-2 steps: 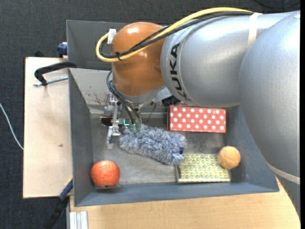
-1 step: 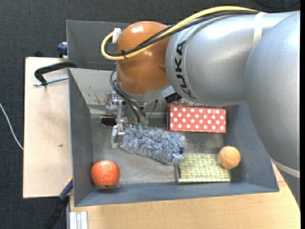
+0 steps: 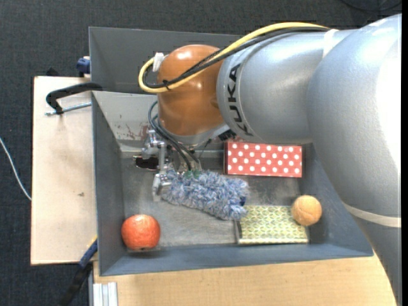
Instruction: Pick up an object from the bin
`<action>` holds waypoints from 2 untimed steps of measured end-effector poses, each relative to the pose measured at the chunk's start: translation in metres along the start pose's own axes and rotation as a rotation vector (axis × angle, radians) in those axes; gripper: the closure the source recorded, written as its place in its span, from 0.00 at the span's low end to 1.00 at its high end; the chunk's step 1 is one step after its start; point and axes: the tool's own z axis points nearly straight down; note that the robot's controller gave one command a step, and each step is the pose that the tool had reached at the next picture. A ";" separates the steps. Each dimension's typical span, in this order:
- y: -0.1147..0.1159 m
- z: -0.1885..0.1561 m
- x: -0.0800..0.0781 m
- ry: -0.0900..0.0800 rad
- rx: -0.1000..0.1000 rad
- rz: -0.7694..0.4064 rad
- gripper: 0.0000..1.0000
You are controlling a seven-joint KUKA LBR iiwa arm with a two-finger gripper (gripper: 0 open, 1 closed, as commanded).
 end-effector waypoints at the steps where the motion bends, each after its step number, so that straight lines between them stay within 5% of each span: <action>1: -0.011 0.061 -0.003 0.007 0.001 -0.082 0.00; 2: -0.014 0.068 0.000 0.013 0.001 -0.079 0.00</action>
Offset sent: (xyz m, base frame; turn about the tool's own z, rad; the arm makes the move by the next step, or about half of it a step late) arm 0.0026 -0.0345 -0.0728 -0.0056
